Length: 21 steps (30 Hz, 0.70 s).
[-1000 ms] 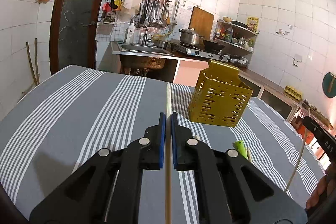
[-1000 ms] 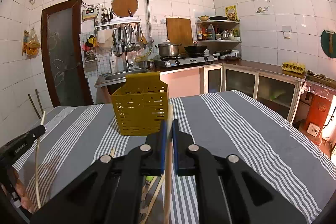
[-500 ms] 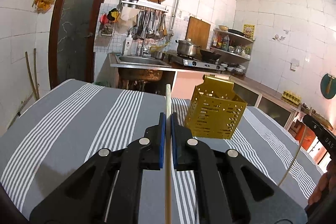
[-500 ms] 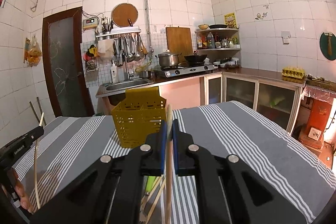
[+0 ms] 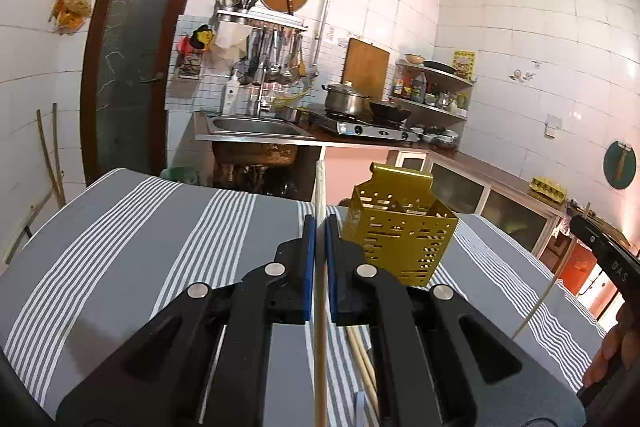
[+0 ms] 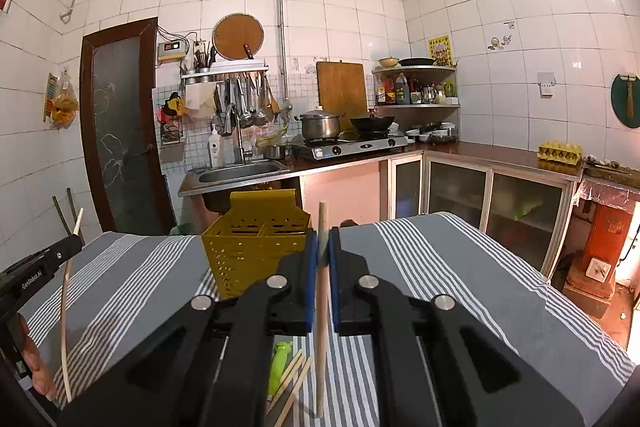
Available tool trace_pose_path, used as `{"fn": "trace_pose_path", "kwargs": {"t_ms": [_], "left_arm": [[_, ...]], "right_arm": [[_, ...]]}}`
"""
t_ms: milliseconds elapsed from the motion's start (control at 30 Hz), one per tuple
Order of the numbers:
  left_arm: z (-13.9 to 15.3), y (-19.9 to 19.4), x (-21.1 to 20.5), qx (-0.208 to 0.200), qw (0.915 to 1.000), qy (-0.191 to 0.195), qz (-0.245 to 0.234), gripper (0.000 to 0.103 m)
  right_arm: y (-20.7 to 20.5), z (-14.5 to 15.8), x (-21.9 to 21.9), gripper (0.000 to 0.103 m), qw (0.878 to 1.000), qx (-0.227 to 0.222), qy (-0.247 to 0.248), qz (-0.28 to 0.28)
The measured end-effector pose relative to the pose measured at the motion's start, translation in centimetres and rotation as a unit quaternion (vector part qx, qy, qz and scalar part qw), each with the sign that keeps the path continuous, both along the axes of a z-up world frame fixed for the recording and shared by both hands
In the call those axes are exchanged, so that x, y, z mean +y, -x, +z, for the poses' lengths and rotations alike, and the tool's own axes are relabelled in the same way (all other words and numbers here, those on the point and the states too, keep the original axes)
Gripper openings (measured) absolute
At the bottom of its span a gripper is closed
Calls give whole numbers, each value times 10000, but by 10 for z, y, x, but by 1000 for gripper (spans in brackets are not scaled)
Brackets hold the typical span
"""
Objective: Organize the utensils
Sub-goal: 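Lift both held chopsticks and carry them toward the yellow holder, then lower both chopsticks into the yellow holder and open both tools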
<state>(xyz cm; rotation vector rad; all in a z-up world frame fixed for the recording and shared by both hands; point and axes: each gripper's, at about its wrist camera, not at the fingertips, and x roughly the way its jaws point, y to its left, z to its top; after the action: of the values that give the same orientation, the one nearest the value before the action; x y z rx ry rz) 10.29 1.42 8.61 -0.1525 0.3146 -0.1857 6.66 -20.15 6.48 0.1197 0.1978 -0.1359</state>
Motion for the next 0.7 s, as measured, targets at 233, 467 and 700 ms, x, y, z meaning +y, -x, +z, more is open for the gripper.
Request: {"fn": "trace_pose_path", "kwargs": {"t_ms": [233,467,700], "left_arm": [[13,-20,-14,-78,9998,13,-205,4],[41,-43,-28,-288,9987,103,-404,4],[100,-76,-48,-883,9932,416,-640,4]], "right_arm": [[-13,11,-2,6,9999,-15,105,-29],[-38,35,-7,6,9998,-141,101,76],[-76,99,-6,6,9978,-570,308,153]]}}
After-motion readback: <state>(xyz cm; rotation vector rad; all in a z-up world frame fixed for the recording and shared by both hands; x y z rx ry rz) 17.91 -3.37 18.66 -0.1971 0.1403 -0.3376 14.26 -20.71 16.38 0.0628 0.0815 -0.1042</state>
